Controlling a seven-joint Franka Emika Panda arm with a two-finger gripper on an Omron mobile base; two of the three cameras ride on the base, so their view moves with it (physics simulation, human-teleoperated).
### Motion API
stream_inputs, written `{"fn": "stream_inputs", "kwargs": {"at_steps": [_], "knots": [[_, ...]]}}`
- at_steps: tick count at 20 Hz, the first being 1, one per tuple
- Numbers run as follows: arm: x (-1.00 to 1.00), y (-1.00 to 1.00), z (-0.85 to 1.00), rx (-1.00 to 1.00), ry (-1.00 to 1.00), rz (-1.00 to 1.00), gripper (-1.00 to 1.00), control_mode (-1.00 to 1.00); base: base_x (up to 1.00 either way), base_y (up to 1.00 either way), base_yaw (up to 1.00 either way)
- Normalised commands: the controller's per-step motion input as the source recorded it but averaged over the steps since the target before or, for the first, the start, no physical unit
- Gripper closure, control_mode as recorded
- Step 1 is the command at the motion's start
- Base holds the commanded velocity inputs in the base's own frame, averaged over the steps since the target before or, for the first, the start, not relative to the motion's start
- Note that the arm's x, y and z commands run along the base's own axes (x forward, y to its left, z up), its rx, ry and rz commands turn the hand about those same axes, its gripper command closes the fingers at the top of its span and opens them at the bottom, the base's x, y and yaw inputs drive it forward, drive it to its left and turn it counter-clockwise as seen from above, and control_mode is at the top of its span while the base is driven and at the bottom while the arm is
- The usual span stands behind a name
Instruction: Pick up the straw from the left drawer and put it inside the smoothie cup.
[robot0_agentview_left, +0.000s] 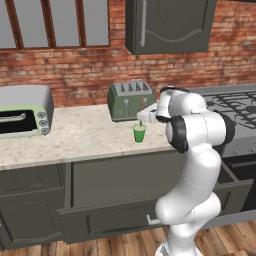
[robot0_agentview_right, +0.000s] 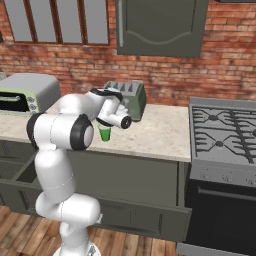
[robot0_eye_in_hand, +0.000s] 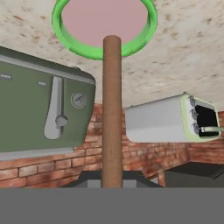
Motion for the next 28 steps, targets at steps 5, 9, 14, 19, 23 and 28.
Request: {"fn": "stream_inputs", "kwargs": {"at_steps": [5, 9, 14, 19, 23, 28], "knots": [[0.00, 0.00, -0.30, -0.04, 0.00, 0.00, 1.00, -1.00, 0.00, 0.00, 0.00], [0.00, 0.00, -0.21, -0.04, 0.00, 0.00, 1.00, -1.00, 0.00, 0.00, 0.00], [0.00, 0.00, -0.11, -0.02, 0.00, 0.00, 1.00, -1.00, 0.00, 0.00, 0.00], [0.00, 0.00, -0.01, -0.02, 0.00, 0.00, 1.00, -1.00, 0.00, 0.00, 0.00], [0.00, 0.02, 0.00, -0.02, 0.00, 0.00, -1.00, -1.00, 0.00, 0.00, 0.00], [0.00, 0.00, 0.00, 0.00, 0.00, 0.00, -1.00, -1.00, 0.00, 0.00, 0.00]]}}
